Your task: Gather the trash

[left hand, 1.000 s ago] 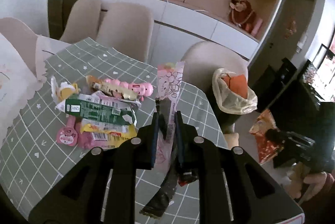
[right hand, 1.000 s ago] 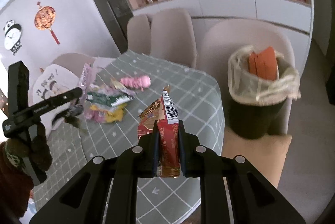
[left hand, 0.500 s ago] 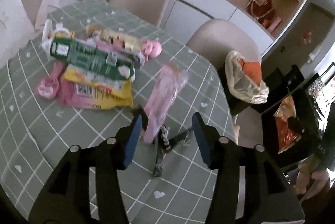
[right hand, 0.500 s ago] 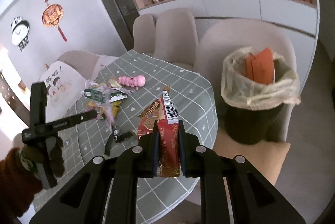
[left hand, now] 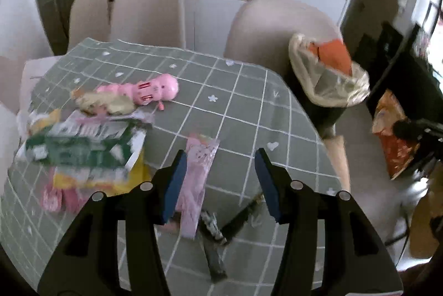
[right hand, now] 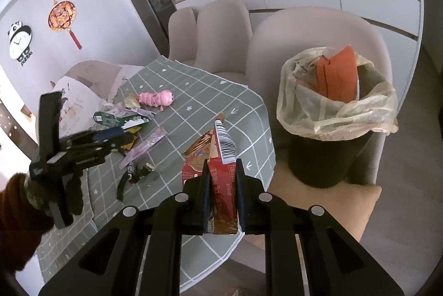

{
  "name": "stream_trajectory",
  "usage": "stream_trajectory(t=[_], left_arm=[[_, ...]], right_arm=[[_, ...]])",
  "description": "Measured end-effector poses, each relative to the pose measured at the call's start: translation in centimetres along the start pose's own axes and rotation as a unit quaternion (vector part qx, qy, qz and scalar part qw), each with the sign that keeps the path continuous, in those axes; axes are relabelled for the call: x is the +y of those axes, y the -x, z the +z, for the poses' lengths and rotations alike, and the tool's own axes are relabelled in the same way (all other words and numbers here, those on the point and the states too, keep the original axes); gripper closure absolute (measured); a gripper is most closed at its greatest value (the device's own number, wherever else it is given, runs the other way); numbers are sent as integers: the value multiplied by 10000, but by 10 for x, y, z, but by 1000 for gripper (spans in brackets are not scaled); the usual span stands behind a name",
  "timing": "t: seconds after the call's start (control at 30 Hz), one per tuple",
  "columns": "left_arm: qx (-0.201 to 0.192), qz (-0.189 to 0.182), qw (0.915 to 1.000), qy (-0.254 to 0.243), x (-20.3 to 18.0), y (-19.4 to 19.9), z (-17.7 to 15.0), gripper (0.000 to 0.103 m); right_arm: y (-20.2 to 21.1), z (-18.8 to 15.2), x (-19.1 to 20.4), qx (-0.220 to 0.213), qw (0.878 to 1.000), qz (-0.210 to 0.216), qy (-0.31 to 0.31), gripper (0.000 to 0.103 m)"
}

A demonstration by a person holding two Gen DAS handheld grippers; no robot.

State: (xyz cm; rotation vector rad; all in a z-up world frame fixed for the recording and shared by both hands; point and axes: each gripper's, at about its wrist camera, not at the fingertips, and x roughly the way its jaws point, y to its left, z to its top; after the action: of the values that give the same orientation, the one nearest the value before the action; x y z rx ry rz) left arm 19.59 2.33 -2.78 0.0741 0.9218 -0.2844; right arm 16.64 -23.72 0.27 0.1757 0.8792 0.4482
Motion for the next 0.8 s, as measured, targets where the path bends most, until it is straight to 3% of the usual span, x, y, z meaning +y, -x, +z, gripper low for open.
stream_trajectory(t=[0.17, 0.23, 0.27, 0.3, 0.47, 0.63, 0.8], left_arm=[[858, 427, 9953, 138, 15, -49, -4, 59], [954, 520, 9936, 325, 23, -53, -6, 67], [958, 488, 9934, 400, 25, -50, -6, 83], [965, 438, 9931, 503, 28, -47, -5, 87], [129, 266, 9964, 799, 25, 19, 16, 88], [-775, 428, 9930, 782, 4, 86, 47, 86], [-1053, 179, 9893, 999, -2, 106, 66, 85]], right_arm=[[-3, 2, -1, 55, 9999, 46, 89, 86], [-4, 3, -1, 70, 9999, 44, 119, 86], [-3, 4, -2, 68, 9999, 44, 124, 86], [-2, 4, -1, 51, 9999, 42, 120, 86], [15, 17, 3, -189, 9996, 87, 171, 86], [36, 38, 13, -548, 9979, 186, 274, 86], [55, 49, 18, -778, 9957, 259, 423, 86]])
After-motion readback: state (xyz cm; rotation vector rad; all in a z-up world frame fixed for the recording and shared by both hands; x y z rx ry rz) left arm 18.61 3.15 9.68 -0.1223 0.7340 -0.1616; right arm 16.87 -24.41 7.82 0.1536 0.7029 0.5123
